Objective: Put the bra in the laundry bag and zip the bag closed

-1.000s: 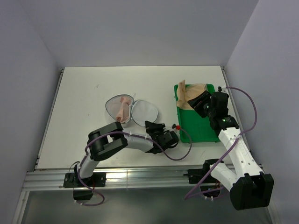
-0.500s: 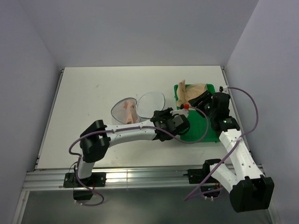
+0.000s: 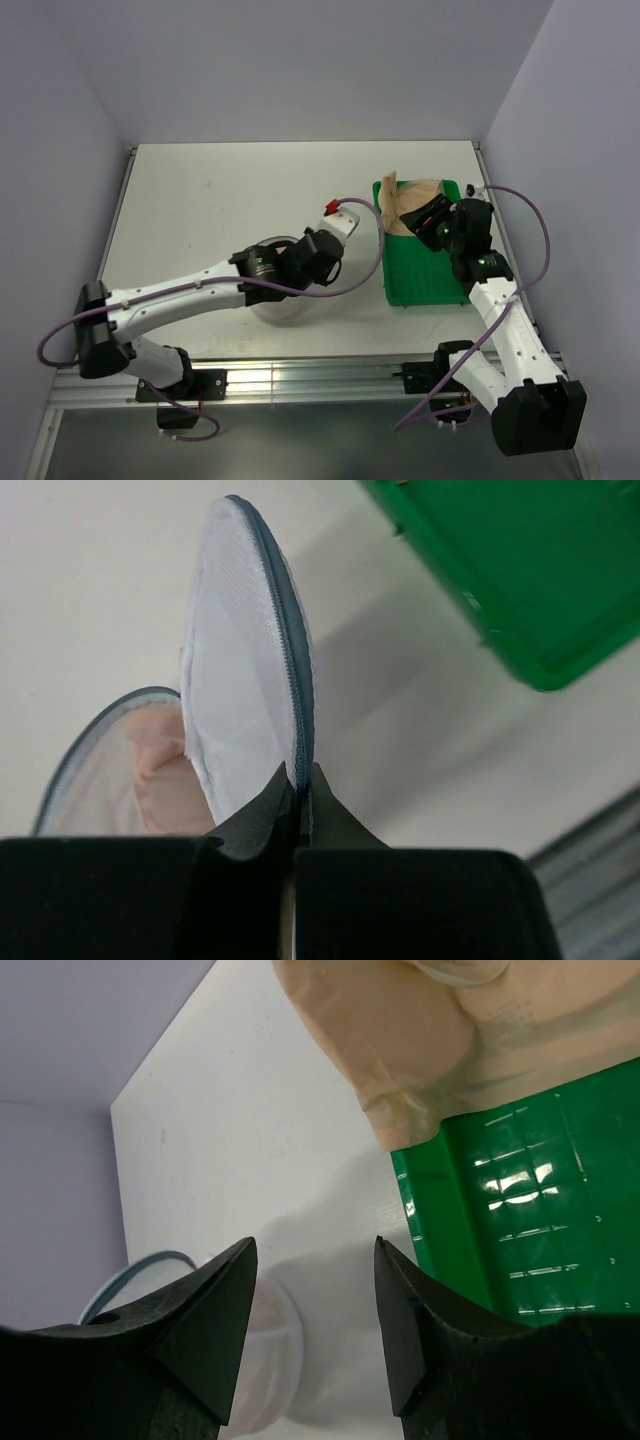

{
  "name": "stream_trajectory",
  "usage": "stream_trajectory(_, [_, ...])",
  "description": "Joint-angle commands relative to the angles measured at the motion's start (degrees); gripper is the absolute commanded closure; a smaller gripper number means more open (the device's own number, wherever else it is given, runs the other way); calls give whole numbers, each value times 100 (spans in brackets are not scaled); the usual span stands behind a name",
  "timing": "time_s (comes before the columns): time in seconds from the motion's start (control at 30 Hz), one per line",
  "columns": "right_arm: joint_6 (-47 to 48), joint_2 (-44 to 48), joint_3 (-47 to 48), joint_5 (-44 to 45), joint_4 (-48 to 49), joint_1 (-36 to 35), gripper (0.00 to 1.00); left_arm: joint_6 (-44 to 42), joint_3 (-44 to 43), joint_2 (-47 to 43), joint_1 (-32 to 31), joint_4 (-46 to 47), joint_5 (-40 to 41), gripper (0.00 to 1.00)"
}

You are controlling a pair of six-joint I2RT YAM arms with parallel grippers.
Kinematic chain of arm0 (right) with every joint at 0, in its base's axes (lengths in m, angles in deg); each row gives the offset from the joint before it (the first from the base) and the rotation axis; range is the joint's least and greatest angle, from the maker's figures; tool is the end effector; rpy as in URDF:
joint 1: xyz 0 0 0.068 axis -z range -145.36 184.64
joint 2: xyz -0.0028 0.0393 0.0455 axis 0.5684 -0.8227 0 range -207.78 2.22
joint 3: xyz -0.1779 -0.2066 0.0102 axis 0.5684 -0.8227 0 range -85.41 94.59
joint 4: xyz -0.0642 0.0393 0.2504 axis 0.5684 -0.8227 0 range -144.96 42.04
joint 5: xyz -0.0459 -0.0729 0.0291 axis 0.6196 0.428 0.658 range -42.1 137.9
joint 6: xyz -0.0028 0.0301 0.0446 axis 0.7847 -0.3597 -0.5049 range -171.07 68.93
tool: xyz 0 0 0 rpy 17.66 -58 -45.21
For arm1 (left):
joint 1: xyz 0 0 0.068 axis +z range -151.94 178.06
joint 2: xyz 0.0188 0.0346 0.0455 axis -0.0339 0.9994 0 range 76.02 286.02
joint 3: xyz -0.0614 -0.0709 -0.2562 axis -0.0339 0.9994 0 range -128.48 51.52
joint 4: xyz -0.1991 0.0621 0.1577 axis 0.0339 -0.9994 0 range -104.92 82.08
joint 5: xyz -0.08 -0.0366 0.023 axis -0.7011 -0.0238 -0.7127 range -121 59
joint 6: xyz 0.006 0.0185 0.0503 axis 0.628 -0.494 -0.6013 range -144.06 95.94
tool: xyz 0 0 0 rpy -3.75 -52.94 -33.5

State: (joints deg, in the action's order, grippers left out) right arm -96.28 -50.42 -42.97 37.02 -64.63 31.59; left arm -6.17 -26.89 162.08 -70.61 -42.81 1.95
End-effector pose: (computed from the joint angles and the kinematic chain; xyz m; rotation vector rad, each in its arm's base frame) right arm 0.2081 0.0178 0.2897 0.6418 2.0078 0.7114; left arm 0.1379 -0.2996 0.3335 0.6731 2.0737 -0.1858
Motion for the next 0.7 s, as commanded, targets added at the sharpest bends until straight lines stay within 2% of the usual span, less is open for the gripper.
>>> stream_trajectory(0.0, [179, -18, -156, -432, 374, 6, 42, 741, 703, -773, 11, 1184, -1193, 100])
stream_trajectory(0.17, [407, -158, -104, -381, 348, -669, 41, 1506, 2062, -1969, 55, 2397, -1870, 100])
stream_trajectory(0.2, [417, -193, -43, -250, 313, -1088, 40, 1646, 2293, -2188, 55, 2939, -1915, 100])
stream_trajectory(0.3, [250, -316, -77, 94, 366, -1810, 40, 2339, 3164, -2953, 72, 3732, -1828, 100])
stream_trajectory(0.5, [-154, -379, -437, 68, 664, -2305, 40, 3517, 4447, -4149, 160, 4131, -1476, 100])
stream_trajectory(0.67, [-471, -45, -718, -117, 753, -2577, 39, 4362, 5195, -4958, 178, 3999, -1124, 100])
